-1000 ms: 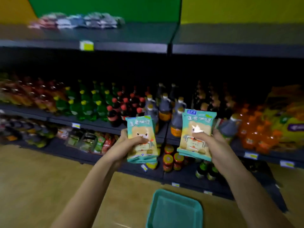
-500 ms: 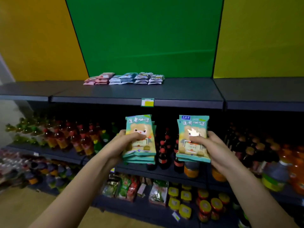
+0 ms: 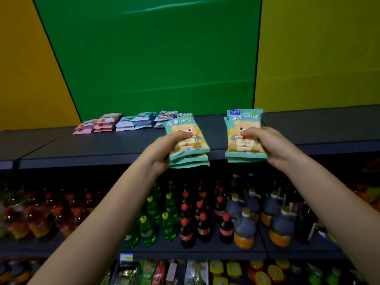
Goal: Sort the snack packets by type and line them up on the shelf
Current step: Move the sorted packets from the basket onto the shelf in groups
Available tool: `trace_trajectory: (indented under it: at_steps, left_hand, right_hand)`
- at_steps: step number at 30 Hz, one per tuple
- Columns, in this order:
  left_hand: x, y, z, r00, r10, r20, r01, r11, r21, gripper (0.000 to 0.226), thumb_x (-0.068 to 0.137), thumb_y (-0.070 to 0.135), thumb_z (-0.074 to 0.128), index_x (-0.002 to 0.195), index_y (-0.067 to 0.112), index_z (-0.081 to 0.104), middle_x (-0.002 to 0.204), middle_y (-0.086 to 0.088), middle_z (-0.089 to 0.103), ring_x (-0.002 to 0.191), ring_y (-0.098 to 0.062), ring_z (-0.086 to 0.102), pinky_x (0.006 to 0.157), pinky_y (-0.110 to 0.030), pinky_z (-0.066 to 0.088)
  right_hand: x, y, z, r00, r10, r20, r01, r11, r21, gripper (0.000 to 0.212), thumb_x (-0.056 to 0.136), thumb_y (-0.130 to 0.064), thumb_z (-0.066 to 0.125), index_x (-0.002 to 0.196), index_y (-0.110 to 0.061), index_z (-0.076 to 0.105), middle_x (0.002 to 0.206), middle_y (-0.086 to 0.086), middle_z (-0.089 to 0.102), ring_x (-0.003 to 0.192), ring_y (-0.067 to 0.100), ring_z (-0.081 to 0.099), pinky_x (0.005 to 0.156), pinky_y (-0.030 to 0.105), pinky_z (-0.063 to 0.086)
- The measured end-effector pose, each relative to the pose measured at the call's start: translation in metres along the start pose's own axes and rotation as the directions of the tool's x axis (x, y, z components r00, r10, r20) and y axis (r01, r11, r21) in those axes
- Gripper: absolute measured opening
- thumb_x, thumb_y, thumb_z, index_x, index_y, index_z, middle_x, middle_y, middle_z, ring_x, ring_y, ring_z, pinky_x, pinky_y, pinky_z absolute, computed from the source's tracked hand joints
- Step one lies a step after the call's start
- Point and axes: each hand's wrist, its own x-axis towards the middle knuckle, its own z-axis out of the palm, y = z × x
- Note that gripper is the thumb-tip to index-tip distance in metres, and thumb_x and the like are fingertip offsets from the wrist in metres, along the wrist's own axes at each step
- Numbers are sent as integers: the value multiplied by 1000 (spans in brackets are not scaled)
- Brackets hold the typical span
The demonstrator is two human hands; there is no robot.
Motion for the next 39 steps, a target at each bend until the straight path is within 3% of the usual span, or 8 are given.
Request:
trace_trajectory:
  at_steps: [6, 17, 21, 24, 27, 30, 34, 39]
  left_hand:
    - [95, 17, 9, 997, 6, 78, -10, 998, 58, 12, 85, 19, 62, 75, 14, 66, 60, -2, 71, 49, -13, 67, 56, -25, 57]
    - [280, 50, 28, 1000, -12, -10, 13, 994, 112, 13, 80, 13, 71, 84, 5, 62, 53, -3, 69, 43, -12, 65, 45, -24, 55]
    - [317, 53, 34, 998, 3, -57, 4, 994, 107, 33, 81, 14, 71, 108, 2, 57, 63, -7, 68, 39, -11, 63, 39, -23, 52]
    - [337, 50, 36, 997, -11, -74, 25, 982, 186, 21, 82, 16, 71, 95, 4, 58, 58, -4, 67, 37, -10, 61, 38, -21, 51]
    - [349, 46, 37, 996, -43, -79, 62, 962, 265, 18, 83, 19, 70, 82, 8, 56, 67, -4, 65, 39, -9, 60, 40, -19, 51]
    - [361, 46, 38, 996, -47, -73, 69, 937, 343, 21, 84, 24, 69, 88, 6, 58, 78, -7, 67, 56, -15, 65, 54, -24, 56]
    - [368, 46, 37, 995, -17, -94, 61, 871, 487, 61, 84, 38, 66, 130, 2, 48, 129, -13, 57, 113, -30, 58, 96, -37, 48]
    - [368, 42, 44, 990, 89, -113, 16, 712, 702, 64, 94, 38, 50, 140, -3, 32, 140, -16, 43, 125, -31, 44, 97, -33, 38]
  right_hand:
    - [89, -7, -3, 1000, 3, -14, -4, 996, -88, 7, 86, -7, 57, 80, -5, 62, 54, 3, 69, 45, 11, 65, 47, 21, 54]
    - [259, -4, -11, 989, 25, -148, -59, 972, -229, 38, 84, -13, 66, 115, 0, 49, 90, 11, 67, 73, 19, 65, 63, 33, 54]
    - [290, -3, -15, 986, 7, -165, -53, 960, -274, 46, 84, -12, 67, 119, -10, 37, 94, 8, 63, 79, 21, 62, 70, 34, 52]
    - [305, 1, -16, 983, 21, -182, -76, 951, -301, 68, 84, -13, 67, 137, -6, 26, 115, 14, 59, 89, 23, 61, 77, 35, 49]
    - [314, 11, -16, 979, 44, -197, -109, 936, -333, 62, 85, -15, 66, 135, -4, 31, 108, 11, 59, 86, 21, 60, 71, 30, 49]
    - [321, 16, -18, 980, 29, -195, -97, 933, -346, 52, 87, -17, 65, 129, -2, 40, 104, 12, 60, 76, 16, 58, 61, 24, 46]
    - [330, 22, -19, 972, -44, -232, -60, 904, -423, 42, 87, -21, 64, 121, -2, 50, 104, 9, 62, 88, 21, 60, 79, 30, 47]
    - [329, 26, -17, 975, -139, -172, 3, 785, -620, 37, 93, -21, 54, 125, -1, 54, 105, 6, 60, 92, 19, 55, 81, 27, 41]
